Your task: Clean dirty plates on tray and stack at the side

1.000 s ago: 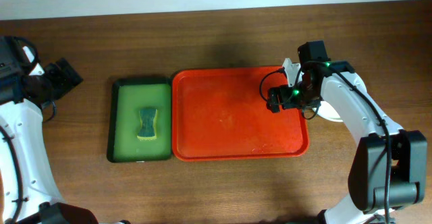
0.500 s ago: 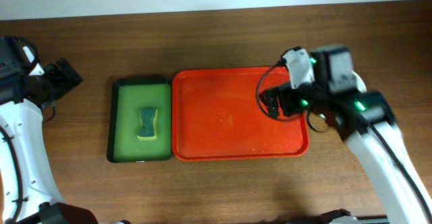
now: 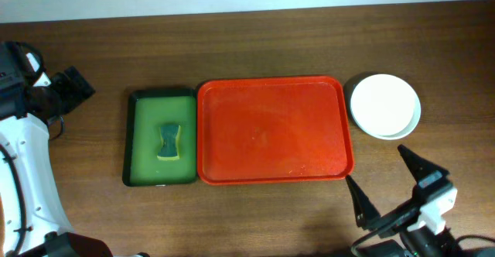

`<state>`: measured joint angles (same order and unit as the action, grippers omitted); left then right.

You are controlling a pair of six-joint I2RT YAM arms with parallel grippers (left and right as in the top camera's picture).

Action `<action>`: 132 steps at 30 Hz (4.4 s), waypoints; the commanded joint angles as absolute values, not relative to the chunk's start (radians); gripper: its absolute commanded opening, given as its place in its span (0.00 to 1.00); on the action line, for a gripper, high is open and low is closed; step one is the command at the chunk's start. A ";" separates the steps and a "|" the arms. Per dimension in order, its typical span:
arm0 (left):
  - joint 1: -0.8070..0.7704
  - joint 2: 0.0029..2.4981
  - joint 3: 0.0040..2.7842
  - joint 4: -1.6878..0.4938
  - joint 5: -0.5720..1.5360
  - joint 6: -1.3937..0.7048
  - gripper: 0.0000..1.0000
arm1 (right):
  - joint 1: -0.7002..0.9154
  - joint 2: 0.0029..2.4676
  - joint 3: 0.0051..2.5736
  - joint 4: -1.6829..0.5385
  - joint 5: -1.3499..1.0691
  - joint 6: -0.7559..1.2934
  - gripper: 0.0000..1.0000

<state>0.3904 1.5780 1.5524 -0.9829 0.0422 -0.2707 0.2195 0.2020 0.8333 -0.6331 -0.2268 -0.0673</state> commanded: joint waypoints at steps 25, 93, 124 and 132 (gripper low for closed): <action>0.394 1.565 1.564 -0.982 0.048 -0.276 0.99 | 0.088 0.003 0.006 0.133 -0.139 -0.075 0.98; 0.114 0.693 1.401 -1.059 -0.012 -0.276 0.99 | 0.089 0.004 0.006 -0.068 -0.122 -0.127 0.98; -0.019 0.006 0.018 0.343 0.049 -0.276 0.99 | 0.089 0.004 0.006 -0.068 -0.122 -0.127 0.98; -0.019 0.006 0.010 -0.028 0.038 -0.213 0.99 | 0.089 0.004 0.006 -0.068 -0.122 -0.127 0.98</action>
